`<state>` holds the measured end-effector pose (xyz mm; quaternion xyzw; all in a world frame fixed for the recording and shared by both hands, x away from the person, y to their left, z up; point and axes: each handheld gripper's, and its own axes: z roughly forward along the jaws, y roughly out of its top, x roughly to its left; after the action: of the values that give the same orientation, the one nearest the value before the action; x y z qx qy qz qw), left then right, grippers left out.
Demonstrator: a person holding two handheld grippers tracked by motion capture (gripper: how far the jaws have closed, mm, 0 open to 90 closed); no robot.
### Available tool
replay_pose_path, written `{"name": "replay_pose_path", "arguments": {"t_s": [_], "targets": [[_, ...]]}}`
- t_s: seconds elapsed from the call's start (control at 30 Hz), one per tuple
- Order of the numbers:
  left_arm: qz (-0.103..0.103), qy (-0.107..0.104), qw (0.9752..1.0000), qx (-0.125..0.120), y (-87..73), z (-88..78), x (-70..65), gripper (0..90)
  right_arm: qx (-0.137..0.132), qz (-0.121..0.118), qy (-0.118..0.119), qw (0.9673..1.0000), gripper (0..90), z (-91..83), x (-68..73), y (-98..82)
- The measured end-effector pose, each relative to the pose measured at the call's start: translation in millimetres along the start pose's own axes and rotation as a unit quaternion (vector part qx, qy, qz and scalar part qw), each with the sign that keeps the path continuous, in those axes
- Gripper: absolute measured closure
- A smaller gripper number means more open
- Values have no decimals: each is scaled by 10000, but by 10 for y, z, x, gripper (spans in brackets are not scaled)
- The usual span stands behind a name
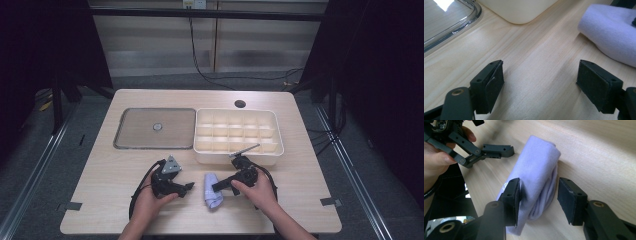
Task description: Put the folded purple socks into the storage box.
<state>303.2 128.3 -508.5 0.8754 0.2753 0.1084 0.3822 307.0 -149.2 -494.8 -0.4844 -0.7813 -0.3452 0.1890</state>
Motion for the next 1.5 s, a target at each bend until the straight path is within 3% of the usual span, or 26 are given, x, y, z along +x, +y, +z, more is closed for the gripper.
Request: {"name": "replay_pose_path", "arguments": {"t_s": [0.4, 0.5, 0.8, 1.27, 1.5], "targets": [[-3, 4, 10000, 0, 0, 0, -1, 211, -131, 102, 143, 9998, 501, 8, 4, -70], [-4, 5, 10000, 0, 0, 0, -2, 211, -108, 77, 39, 9999, 574, 24, 26, -60], [-6, 6, 10000, 0, 0, 0, -2, 211, -148, 108, 111, 9998, 732, 45, 18, -59], [0, 6, 10000, 4, 0, 0, 0, 211, 67, -71, -67, 9999, 792, -230, 60, 46], [-1, 6, 10000, 3, 0, 0, -1, 211, 240, -186, -377, 9988, 794, -413, 93, 120]]}}
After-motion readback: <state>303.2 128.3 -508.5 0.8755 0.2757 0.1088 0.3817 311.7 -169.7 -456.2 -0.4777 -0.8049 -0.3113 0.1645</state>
